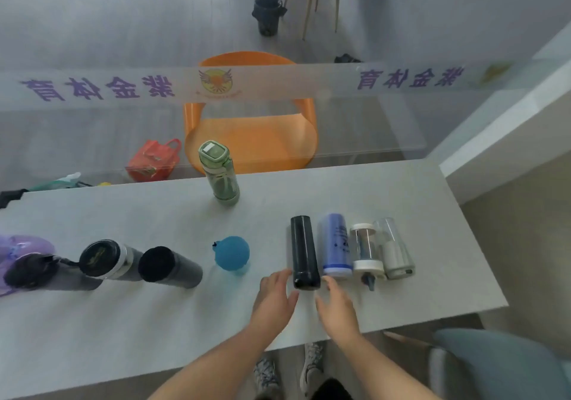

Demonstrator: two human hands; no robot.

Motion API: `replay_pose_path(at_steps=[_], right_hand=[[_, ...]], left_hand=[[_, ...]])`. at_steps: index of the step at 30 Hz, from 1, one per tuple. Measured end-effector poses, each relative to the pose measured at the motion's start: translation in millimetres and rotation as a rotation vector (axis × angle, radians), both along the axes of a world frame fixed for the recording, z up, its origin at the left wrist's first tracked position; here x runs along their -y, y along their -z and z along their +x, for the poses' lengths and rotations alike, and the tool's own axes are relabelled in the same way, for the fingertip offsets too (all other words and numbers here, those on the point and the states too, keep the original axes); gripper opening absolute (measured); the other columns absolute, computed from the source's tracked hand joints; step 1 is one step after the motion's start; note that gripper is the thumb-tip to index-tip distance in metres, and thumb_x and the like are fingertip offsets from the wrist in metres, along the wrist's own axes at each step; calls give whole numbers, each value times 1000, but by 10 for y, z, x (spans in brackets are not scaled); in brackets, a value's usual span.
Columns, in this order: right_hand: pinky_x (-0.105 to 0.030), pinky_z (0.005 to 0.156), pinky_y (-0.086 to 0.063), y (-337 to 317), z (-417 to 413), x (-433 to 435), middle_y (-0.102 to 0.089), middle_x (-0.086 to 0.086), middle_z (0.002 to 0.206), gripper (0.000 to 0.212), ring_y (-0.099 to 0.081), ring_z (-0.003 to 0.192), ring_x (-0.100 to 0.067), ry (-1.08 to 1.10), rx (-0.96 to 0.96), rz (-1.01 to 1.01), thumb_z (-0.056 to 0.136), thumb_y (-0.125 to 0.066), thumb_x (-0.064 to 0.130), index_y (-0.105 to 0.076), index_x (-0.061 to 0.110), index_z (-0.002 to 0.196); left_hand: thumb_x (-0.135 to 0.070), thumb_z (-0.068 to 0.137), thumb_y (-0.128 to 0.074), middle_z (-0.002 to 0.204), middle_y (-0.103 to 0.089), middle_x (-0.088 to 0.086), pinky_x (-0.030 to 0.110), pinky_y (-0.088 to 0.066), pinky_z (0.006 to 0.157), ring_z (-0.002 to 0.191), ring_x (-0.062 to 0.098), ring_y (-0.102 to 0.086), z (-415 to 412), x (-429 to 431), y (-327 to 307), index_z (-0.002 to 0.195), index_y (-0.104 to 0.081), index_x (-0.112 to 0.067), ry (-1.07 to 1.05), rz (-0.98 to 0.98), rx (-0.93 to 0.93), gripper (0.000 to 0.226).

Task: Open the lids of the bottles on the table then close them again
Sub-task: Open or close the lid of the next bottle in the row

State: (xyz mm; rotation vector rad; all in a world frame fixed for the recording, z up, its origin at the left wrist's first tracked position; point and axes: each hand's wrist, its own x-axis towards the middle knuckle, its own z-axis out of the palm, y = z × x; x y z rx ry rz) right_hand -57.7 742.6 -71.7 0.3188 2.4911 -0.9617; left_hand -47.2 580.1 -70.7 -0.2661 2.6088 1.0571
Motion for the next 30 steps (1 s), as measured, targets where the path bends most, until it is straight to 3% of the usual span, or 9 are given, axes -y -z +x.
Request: replay_pose_path(at_steps=[3,5,9,12,16,20,26,30], right_hand=[[-39,88,-57,170,-28,13,-61,1,126,56,-67,96,-16,12,58,-66,95,-60,21,-38,36,144],[-34,79,-60,229,-56,53,-62,1,117,58,-69,80,-13,13,93,-129,95,-60,16,-36,37,143],[-22,67,-59,219,-114,130,-60,4,124,50,-70,89,-17,113,122,-299,96,-62,12,-43,39,134],[-17,58,-54,72,-169,130,-63,4,116,51,-71,87,-21,117,184,-381,92,-70,19,-45,41,129],[-17,58,-51,-231,-320,105,-69,1,106,46,-70,74,-17,19,221,-419,90,-71,25,-50,34,130],[-29,62,-53,-559,-525,65,-74,-7,93,40,-64,60,-16,-32,247,-497,92,-65,32,-56,24,131],[-30,55,-45,-814,-824,152,-73,-11,84,29,-58,55,-19,0,249,-568,95,-59,19,-59,17,124],[-28,54,-43,-843,-1005,213,-71,-5,82,25,-58,57,-18,62,232,-573,95,-59,22,-60,16,120]], left_hand=[[-31,94,-56,133,-51,-4,31,-39,101,124,16,-40,-122,-102,131,135,-44,-29,-19,68,67,43],[-27,92,-59,128,-55,-4,30,-41,97,120,16,-44,-146,-140,209,129,-48,-29,-61,92,83,39],[-26,91,-61,120,-52,-8,24,-37,92,114,11,-42,-73,-132,213,122,-50,-30,-154,81,69,33],[-26,91,-62,115,-54,-9,22,-35,91,113,10,-42,-10,-92,66,120,-50,-31,-196,57,21,32],[-24,88,-66,114,-56,-9,21,-38,92,110,10,-45,-29,-72,-279,121,-50,-32,-259,45,-98,37],[-21,88,-63,112,-56,-10,27,-47,92,107,11,-49,-190,-67,-654,120,-48,-36,-247,35,-208,38],[-22,97,-49,120,-58,-6,18,-32,92,112,14,-42,-571,32,-937,115,-63,-26,-86,-118,-293,23],[-23,98,-49,137,-47,2,31,-36,103,121,23,-38,-726,53,-921,125,-58,-25,51,-211,-314,28]])
